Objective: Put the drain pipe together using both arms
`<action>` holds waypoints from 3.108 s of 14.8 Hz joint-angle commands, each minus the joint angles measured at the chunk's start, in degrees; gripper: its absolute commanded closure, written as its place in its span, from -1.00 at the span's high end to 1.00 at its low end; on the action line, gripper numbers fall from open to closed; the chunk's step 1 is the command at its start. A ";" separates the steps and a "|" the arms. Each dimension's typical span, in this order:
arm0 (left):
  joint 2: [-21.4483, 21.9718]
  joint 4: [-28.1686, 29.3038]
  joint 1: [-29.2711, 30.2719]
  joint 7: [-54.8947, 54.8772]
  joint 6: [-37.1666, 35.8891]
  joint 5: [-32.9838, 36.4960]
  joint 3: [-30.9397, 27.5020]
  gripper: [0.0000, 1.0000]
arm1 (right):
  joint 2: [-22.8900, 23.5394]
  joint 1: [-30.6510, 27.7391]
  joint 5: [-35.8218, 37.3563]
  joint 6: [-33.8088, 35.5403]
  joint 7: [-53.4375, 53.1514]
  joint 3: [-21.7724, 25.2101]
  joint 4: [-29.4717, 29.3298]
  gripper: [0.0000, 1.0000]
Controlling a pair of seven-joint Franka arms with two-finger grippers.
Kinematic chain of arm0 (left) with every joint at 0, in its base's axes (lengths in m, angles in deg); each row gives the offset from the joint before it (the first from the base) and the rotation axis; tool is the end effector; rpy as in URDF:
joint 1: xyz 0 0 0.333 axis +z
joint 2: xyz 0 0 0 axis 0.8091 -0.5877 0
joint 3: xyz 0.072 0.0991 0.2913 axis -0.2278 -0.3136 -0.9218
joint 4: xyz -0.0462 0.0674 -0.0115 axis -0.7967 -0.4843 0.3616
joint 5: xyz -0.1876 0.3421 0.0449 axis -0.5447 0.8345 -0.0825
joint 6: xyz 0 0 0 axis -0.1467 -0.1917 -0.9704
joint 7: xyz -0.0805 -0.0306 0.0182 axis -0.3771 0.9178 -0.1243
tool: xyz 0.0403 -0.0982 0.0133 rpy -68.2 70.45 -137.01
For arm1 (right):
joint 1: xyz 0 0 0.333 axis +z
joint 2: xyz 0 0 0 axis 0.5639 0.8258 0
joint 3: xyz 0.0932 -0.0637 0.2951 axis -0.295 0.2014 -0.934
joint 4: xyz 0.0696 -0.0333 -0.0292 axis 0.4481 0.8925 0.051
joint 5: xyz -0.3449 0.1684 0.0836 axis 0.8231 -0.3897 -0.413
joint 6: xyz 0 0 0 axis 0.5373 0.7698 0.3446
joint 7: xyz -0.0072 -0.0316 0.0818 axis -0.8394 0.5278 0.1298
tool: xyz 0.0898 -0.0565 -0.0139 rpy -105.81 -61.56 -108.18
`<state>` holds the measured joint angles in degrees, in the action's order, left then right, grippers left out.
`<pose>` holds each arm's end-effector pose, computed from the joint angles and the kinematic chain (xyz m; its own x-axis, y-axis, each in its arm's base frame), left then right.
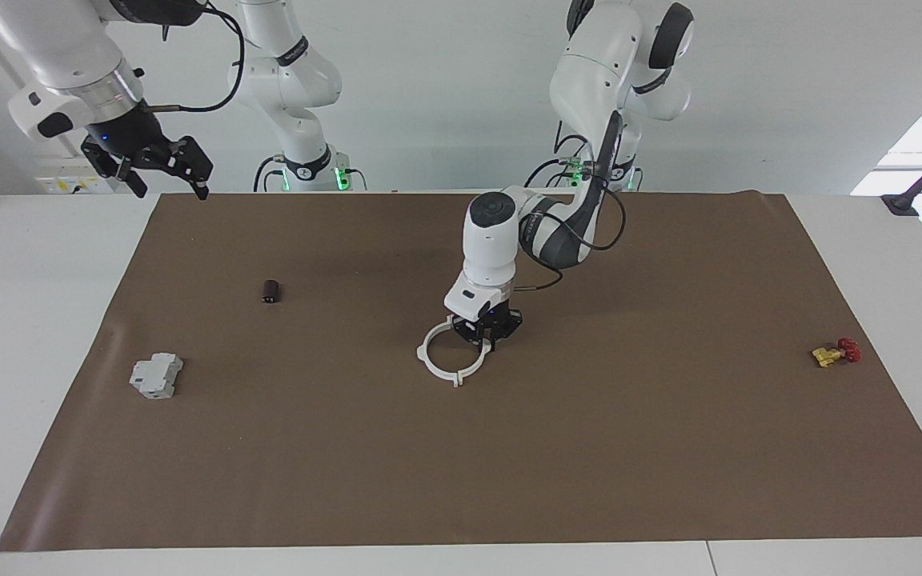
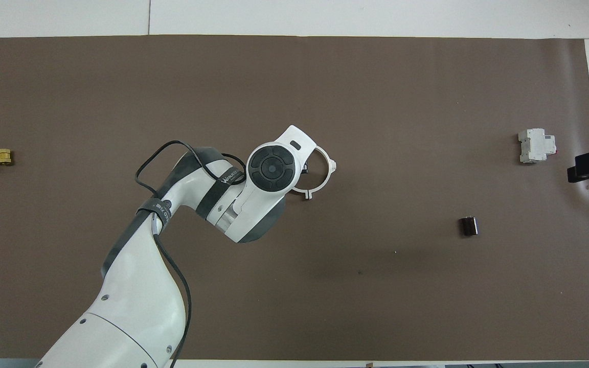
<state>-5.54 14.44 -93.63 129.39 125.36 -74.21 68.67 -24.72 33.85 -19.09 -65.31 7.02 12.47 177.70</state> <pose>0.5207 -0.4261 0.2976 0.9873 0.0171 0.1582 0.0156 -0.9998 0.0111 0.5199 -0.0445 0.6390 0.9938 -0.0848 -0.0724 -0.0854 -0.9963 -0.0059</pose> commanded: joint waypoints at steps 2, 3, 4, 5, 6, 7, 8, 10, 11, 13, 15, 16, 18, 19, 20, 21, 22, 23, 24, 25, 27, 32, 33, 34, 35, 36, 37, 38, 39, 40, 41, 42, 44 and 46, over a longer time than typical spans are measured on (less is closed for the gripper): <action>1.80 2.36 -0.27 0.90 1.27 0.50 -0.38 -1.00 | -0.87 -0.84 0.07 -0.56 1.23 -0.58 1.15 1.00; 1.80 2.45 -0.28 0.90 1.27 0.50 -0.38 -1.00 | -0.87 -0.84 0.07 -0.56 1.23 -0.58 1.15 1.00; 1.80 2.45 -0.28 0.90 1.53 0.50 -0.38 -1.00 | -0.87 -0.84 0.07 -0.56 1.23 -0.58 1.15 1.00; 1.71 2.45 -0.28 0.81 2.23 0.50 -0.38 -1.00 | -0.87 -0.84 0.07 -0.56 1.23 -0.58 1.06 1.00; 1.71 2.63 -0.28 0.81 2.50 0.50 -0.38 -1.00 | -0.87 -0.84 0.07 -0.56 1.23 -0.58 1.15 1.00; 1.71 2.63 -0.28 0.81 2.59 0.50 -0.38 -1.00 | -0.87 -0.84 0.07 -0.56 1.23 -0.58 1.15 1.00; 1.71 2.63 -0.28 0.72 2.59 0.50 -0.38 -1.00 | -0.87 -0.84 0.07 -0.56 1.23 -0.58 1.06 1.00; 1.71 2.63 -0.36 0.72 2.68 0.50 -0.29 -1.00 | -0.87 -0.84 0.07 -0.56 1.23 -0.58 1.06 1.00; 1.80 2.63 -0.54 0.72 2.59 0.50 -0.29 -1.00 | -0.87 -0.84 0.07 -0.56 1.23 -0.58 1.15 1.00; 1.80 2.63 -0.63 0.72 2.33 0.50 -0.29 -1.00 | -0.87 -0.84 0.07 -0.56 1.23 -0.58 1.15 1.00; 1.80 2.54 -0.36 0.37 2.68 0.50 -0.29 -0.98 | -0.87 -0.84 0.07 -0.56 1.31 -0.58 1.15 1.00; 1.80 2.54 -0.36 0.37 2.59 0.50 -0.21 -0.39 | -0.87 -0.84 0.07 -0.56 1.23 -0.58 1.15 1.00; 1.80 2.45 -0.36 0.37 2.50 0.50 -0.20 0.41 | -0.87 -0.84 0.07 -0.56 1.23 -0.58 1.15 1.00; 1.80 2.37 -0.45 0.28 2.50 0.50 -0.20 0.72 | -0.87 -0.84 0.07 -0.56 1.23 -0.58 1.06 1.00; 1.80 2.36 -0.54 0.28 2.59 0.50 -0.29 0.94 | -0.87 -0.84 0.07 -0.56 1.23 -0.58 1.06 1.00; 1.80 2.19 -0.54 0.28 2.33 0.50 -0.29 1.00 | -0.87 -0.84 0.07 -0.56 1.23 -0.58 1.15 1.00; 1.80 2.10 -0.54 0.37 2.33 0.50 -0.29 1.00 | -0.87 -0.84 0.07 -0.56 1.23 -0.58 1.06 1.00; 1.80 1.84 -0.36 0.37 2.33 0.50 -0.29 1.00 | -0.87 -0.84 0.07 -0.56 1.23 -0.58 1.15 1.00; 1.97 1.58 -0.28 0.37 2.33 0.50 -0.29 1.00 | -0.87 -0.84 0.07 -0.56 1.23 -0.58 1.06 1.00; 2.32 1.31 -0.28 0.37 2.07 0.50 -0.38 1.00 | -0.87 -0.84 0.07 -0.56 1.23 -0.58 1.15 1.00; 5.47 2.09 0.77 0.11 1.28 0.50 -0.56 1.00 | -0.87 -0.84 0.07 -0.56 1.23 -0.58 1.06 1.00; 14.53 7.63 8.41 -0.33 -1.96 0.50 -0.38 1.00 | -0.87 -0.84 0.07 -0.56 1.23 -0.58 1.15 1.00; 16.11 8.25 10.17 -1.29 -3.63 0.50 -0.47 1.00 | -0.87 -0.84 0.07 -0.56 1.23 -0.58 1.15 1.00; 17.34 8.43 12.71 -4.61 -4.69 0.50 -0.29 1.00 | -0.87 -0.84 0.07 -0.56 1.23 -0.58 1.06 1.00; 18.66 8.69 14.82 -8.99 -6.53 0.50 -0.29 1.00 | -0.87 -0.84 0.07 -0.56 1.23 -0.58 1.06 1.00; 19.89 8.61 16.76 -12.78 -9.77 0.50 -0.29 1.00 | -0.87 -0.84 0.07 -0.56 1.23 -0.58 1.15 1.00; 21.21 8.60 18.86 -15.77 -11.45 0.41 -0.21 1.00 | -0.87 -0.93 0.07 -0.64 1.23 -0.58 1.06 1.00; 22.53 8.60 21.06 -18.85 -12.25 -0.72 -0.12 1.00 | -0.87 -0.84 0.07 -0.73 1.14 -0.58 1.06 1.00; 24.02 8.52 22.56 -22.01 -13.65 -2.99 -0.20 1.00 | -0.87 -0.93 0.07 -0.82 1.05 -0.58 1.06 1.00; 25.34 8.26 24.23 -26.13 -15.50 -5.28 -0.38 1.00 | -0.87 -0.84 0.07 -0.91 1.05 -0.58 1.06 1.00; 26.83 8.08 26.16 -30.00 -17.60 -6.87 -0.38 1.00 | -0.78 -0.84 -0.02 -0.91 1.05 -0.58 1.06 1.00; 27.89 7.56 28.01 -33.26 -19.62 -8.54 -0.47 1.00 | -0.87 -0.84 -0.02 -0.82 1.05 -0.58 1.06 1.00; 28.52 3.71 30.13 -36.53 -24.19 -9.87 -0.73 1.00 | -0.87 -0.93 -0.02 -0.82 1.14 -0.58 1.06 1.00; 27.82 -2.96 32.15 -38.81 -30.77 -10.05 -0.82 1.00 | -0.78 -0.84 -0.02 -0.82 1.14 -0.58 1.06 1.00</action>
<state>22.81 17.42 -63.05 93.49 100.95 -83.15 67.69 -24.72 33.85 -19.09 -65.31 7.02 12.47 177.71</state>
